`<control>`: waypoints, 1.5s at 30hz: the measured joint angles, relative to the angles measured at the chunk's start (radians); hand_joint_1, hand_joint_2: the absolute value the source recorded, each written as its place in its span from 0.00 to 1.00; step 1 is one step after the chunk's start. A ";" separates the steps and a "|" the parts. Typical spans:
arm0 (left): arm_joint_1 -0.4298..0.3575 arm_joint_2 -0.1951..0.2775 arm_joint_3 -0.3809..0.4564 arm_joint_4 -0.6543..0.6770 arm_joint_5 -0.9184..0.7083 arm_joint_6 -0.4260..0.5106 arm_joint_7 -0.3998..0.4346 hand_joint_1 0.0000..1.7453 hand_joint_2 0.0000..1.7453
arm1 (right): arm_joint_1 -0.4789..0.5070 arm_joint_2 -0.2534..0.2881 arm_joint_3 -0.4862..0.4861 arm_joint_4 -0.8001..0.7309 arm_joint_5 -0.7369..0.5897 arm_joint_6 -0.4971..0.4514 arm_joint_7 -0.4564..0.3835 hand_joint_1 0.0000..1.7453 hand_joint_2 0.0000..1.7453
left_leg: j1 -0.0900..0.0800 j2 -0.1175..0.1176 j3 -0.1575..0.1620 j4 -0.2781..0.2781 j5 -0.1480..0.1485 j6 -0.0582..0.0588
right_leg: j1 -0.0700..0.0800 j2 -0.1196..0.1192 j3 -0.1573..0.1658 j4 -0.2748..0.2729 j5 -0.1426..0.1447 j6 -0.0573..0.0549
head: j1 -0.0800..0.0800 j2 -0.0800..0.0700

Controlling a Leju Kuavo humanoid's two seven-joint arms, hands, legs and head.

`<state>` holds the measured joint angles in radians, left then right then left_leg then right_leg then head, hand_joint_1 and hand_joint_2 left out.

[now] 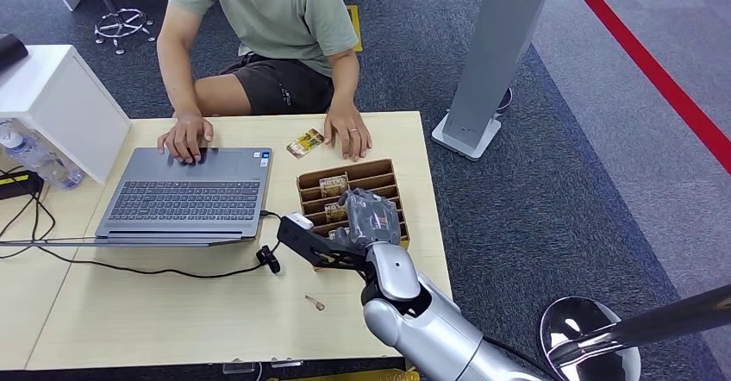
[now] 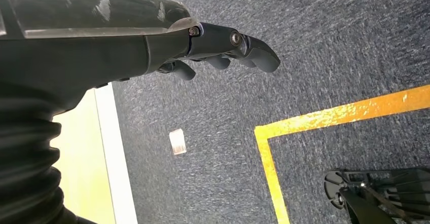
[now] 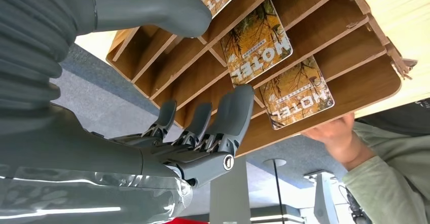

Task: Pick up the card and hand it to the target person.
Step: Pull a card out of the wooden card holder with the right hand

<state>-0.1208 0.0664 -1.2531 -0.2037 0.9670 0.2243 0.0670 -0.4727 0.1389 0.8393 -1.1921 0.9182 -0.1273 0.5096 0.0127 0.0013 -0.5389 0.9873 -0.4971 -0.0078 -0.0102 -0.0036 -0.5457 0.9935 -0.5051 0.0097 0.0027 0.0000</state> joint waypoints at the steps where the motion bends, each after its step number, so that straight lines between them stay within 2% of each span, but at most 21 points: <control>1: 0.000 0.000 0.000 0.000 0.001 0.000 0.000 0.00 1.00 | 0.001 0.000 0.001 0.000 0.000 0.000 0.000 0.48 1.00 | 0.000 0.000 0.000 0.000 0.000 0.000 | 0.000 0.000 0.000 0.000 0.000 0.000 | 0.000 0.000; 3: 0.000 0.000 0.000 0.000 0.002 0.000 0.000 0.00 1.00 | 0.003 0.000 0.004 0.000 0.000 0.001 0.000 0.51 1.00 | 0.000 0.000 0.000 0.000 0.000 0.000 | 0.000 0.000 0.000 0.000 0.000 0.000 | 0.000 0.000; 8: 0.000 0.000 0.000 0.000 0.005 0.000 0.002 0.00 1.00 | 0.007 0.000 0.008 0.000 -0.006 0.013 -0.002 0.70 1.00 | 0.000 0.000 0.000 0.000 0.000 0.000 | 0.000 0.000 0.000 0.000 0.000 0.000 | 0.000 0.000; 10: 0.000 0.000 0.000 0.000 0.006 0.000 0.005 0.00 1.00 | 0.010 0.000 0.011 0.000 -0.008 0.019 -0.006 0.72 1.00 | 0.000 0.000 0.000 0.000 0.000 0.000 | 0.000 0.000 0.000 0.000 0.000 0.000 | 0.000 0.000; 17: 0.000 0.000 0.000 0.000 0.006 0.001 0.007 0.00 1.00 | 0.014 0.001 0.029 0.006 -0.020 0.026 -0.022 0.60 1.00 | 0.000 0.000 0.000 0.000 0.000 0.000 | 0.000 0.000 0.000 0.000 0.000 0.000 | 0.000 0.000; 24: 0.000 0.000 0.000 0.000 0.007 0.002 0.007 0.00 1.00 | 0.015 0.002 0.037 0.013 -0.021 0.028 -0.027 0.59 1.00 | 0.000 0.000 0.000 0.000 0.000 0.000 | 0.000 0.000 0.000 0.000 0.000 0.000 | 0.000 0.000; 28: 0.000 -0.001 0.000 0.000 0.011 0.001 0.008 0.00 1.00 | 0.015 0.009 0.047 0.032 -0.025 0.030 -0.035 0.53 1.00 | 0.000 0.000 0.000 0.000 0.000 0.000 | 0.000 0.000 0.000 0.000 0.000 0.000 | 0.000 0.000; 34: 0.000 -0.002 0.000 0.000 0.018 0.001 0.011 0.00 1.00 | 0.012 0.018 0.061 0.059 -0.028 0.028 -0.041 0.52 1.00 | 0.000 0.000 0.000 0.000 0.000 0.000 | 0.000 0.000 0.000 0.000 0.000 0.000 | 0.000 0.000; 41: 0.000 -0.002 0.000 0.000 0.019 0.002 0.010 0.00 1.00 | 0.011 0.023 0.062 0.070 -0.027 0.019 -0.041 0.45 1.00 | 0.000 0.000 0.000 0.000 0.000 0.000 | 0.000 0.000 0.000 0.000 0.000 0.000 | 0.000 0.000; 45: 0.000 -0.003 0.000 0.000 0.019 0.001 0.008 0.00 1.00 | 0.011 0.023 0.062 0.071 -0.027 0.014 -0.035 0.47 1.00 | 0.000 0.000 0.000 0.000 0.000 0.000 | 0.000 0.000 0.000 0.000 0.000 0.000 | 0.000 0.000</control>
<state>-0.1206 0.0633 -1.2531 -0.2037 0.9862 0.2255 0.0755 -0.4619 0.1616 0.9010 -1.1208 0.8912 -0.1134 0.4746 0.0127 0.0014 -0.5390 0.9873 -0.4972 -0.0077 -0.0102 -0.0035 -0.5457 0.9934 -0.5051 0.0097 0.0027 0.0000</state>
